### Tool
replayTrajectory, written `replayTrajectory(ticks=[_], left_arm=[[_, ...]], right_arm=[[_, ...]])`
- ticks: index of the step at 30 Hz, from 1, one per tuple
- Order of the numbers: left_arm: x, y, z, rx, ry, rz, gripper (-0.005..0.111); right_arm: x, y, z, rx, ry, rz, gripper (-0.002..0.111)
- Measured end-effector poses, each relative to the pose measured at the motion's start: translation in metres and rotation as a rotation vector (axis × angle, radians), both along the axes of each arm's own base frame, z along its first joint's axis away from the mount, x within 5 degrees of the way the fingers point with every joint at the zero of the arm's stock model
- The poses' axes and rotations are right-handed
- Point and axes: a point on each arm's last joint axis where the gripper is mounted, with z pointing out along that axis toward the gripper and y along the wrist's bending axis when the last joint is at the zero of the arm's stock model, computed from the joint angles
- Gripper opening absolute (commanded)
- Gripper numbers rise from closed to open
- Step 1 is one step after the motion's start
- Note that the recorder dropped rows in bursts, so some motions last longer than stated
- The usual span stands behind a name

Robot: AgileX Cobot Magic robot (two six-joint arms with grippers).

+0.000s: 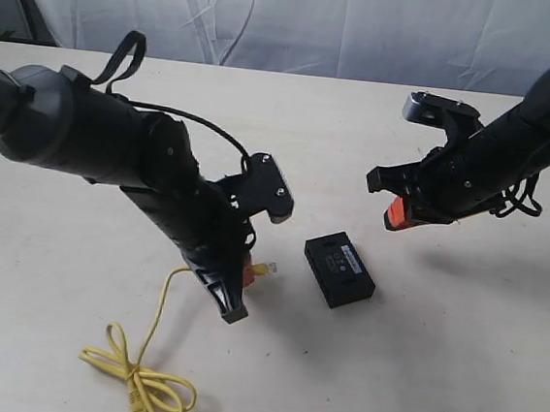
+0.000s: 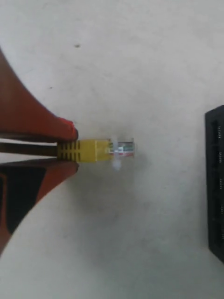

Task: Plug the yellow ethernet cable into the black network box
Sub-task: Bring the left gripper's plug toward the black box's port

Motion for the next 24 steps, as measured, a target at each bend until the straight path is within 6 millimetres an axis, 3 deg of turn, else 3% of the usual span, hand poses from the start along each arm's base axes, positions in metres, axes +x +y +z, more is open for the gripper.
replayTrajectory(ticks=[9, 18, 24], left_arm=[[0.007, -0.011, 0.004, -0.037, -0.096, 0.012, 0.0], [0.01, -0.012, 0.006, -0.046, -0.123, 0.022, 0.0], [0.009, -0.012, 0.005, -0.046, -0.108, 0.023, 0.0]], right_arm=[[0.001, 0.001, 0.0, 0.013, -0.002, -0.015, -0.001], [0.003, 0.003, -0.023, 0.032, 0.07, -0.05, -0.001], [0.004, 0.004, -0.023, 0.044, 0.074, -0.062, -0.001]])
